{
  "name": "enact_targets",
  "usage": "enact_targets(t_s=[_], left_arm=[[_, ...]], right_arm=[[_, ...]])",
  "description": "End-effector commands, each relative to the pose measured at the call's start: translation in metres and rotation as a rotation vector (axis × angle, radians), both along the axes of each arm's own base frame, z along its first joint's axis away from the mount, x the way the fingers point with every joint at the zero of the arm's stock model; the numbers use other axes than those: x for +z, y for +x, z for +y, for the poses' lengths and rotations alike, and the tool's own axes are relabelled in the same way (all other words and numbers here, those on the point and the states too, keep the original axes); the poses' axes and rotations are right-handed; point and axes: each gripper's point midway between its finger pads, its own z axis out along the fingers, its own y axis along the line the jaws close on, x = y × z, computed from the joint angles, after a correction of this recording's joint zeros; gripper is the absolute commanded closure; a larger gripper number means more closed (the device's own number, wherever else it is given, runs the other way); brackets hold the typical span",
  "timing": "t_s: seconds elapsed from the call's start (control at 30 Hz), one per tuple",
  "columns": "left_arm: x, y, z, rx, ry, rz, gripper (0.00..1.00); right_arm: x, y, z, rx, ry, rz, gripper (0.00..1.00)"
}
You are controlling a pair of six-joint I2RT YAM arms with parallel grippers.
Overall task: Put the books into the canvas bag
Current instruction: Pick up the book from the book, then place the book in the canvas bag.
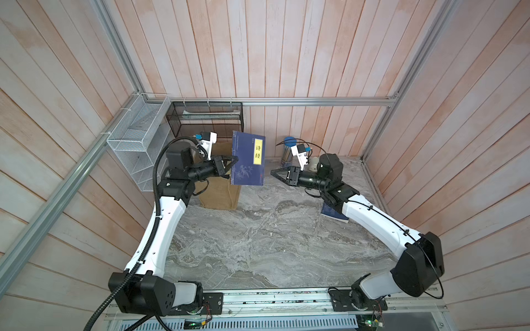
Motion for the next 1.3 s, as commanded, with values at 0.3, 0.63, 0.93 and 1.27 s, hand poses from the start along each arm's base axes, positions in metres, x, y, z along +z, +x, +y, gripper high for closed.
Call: enact_targets(t_s=[0.3,0.63,0.93,1.27], left_arm=[[0.055,0.049,0.068,0.309,0.266,-0.244,1.0],[0.033,0.086,0.076,0.28,0.482,-0.308,1.0],[-0.05,0.121,0.083,0.197,0.594,-0.048,1.0],[-0.118,0.135,0.099,0.193,0.613,0.177,1.0]], right_arm=[[-0.023,0.088,0.018,-0.261,-0.228,0.069,0.59],[-0.041,0.128,0.083,-0.25,-0.238,0.081,0.57],[-0.071,0.148,0.141,-0.151,-0.213,0.137,0.57],[-0.113,0.143,0.151,-0.12,-0.255,0.184,0.57]])
